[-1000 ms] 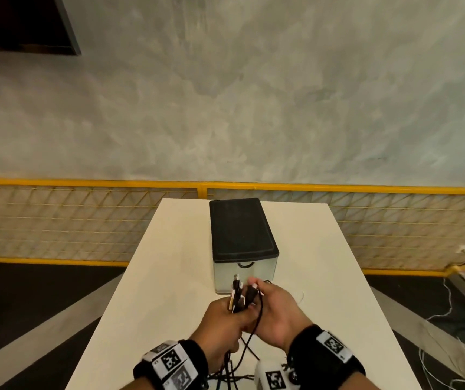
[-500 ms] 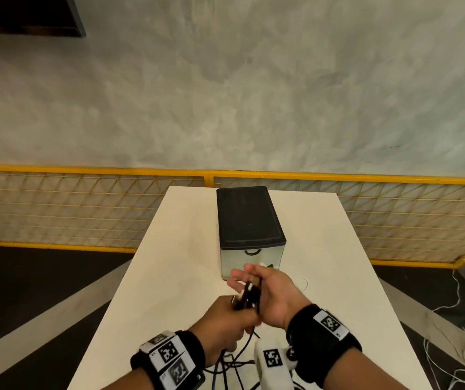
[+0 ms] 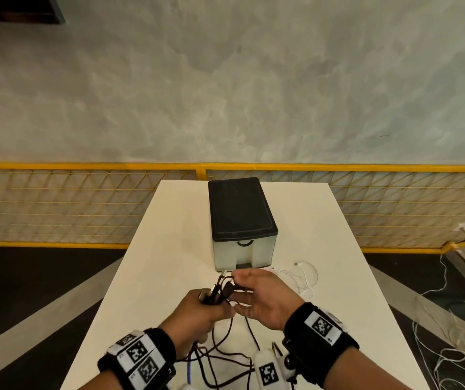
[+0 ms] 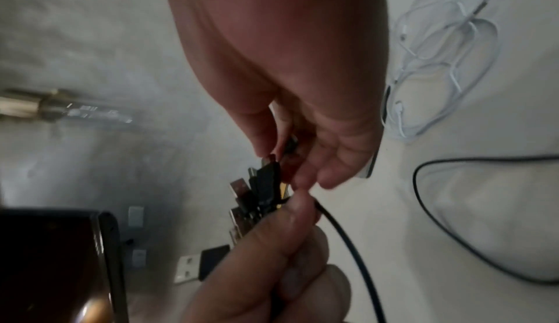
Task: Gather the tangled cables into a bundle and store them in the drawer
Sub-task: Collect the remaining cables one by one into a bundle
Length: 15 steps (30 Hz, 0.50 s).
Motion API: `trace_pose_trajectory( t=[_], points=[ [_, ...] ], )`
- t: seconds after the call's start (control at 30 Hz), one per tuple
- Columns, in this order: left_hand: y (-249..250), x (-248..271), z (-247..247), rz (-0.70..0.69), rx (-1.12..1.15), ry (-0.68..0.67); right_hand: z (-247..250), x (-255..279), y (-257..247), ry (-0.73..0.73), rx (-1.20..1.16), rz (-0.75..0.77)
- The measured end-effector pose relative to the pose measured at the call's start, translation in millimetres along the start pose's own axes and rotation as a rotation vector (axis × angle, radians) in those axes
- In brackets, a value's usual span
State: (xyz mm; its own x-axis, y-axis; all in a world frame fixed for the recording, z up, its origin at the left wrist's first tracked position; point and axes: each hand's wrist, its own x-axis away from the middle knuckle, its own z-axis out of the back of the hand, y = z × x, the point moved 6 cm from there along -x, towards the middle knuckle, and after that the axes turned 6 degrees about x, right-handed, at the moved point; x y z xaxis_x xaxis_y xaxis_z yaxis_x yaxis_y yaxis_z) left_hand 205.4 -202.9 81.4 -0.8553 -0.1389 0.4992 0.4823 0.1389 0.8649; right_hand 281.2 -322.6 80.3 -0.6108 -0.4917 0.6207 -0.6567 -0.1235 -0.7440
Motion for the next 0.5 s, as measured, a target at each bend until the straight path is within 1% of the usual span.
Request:
trace_pose_trajectory(
  t=[0.07, 0.13, 0.2, 0.27, 0.33, 0.4, 0.43, 0.5],
  points=[
    [-3, 1, 0, 0.006, 0.017, -0.008, 8, 3, -3, 0.056, 0.082, 0.071],
    [-2, 0, 6, 0.003, 0.054, 0.011, 16, 11, -5, 0.070, 0.184, 0.127],
    [3, 2, 18, -0.037, 0.122, 0.065, 20, 25, -3, 0.033, 0.362, 0.165],
    [12, 1, 34, -0.084, 0.188, 0.136, 19, 36, 7, -0.075, 0.575, 0.173],
    [16, 1, 43, -0.090, 0.218, 0.178, 16, 51, 32, -0.238, 0.817, 0.159],
    [18, 0, 46, -0.083, 0.254, 0.183, 20, 63, 61, -0.351, 1.085, 0.114],
    [20, 1, 46, -0.079, 0.281, 0.186, 25, 66, 74, -0.378, 1.173, 0.078],
    [22, 3, 44, -0.084, 0.346, 0.171, 40, 65, 101, -0.352, 1.191, -0.087]
  ],
)
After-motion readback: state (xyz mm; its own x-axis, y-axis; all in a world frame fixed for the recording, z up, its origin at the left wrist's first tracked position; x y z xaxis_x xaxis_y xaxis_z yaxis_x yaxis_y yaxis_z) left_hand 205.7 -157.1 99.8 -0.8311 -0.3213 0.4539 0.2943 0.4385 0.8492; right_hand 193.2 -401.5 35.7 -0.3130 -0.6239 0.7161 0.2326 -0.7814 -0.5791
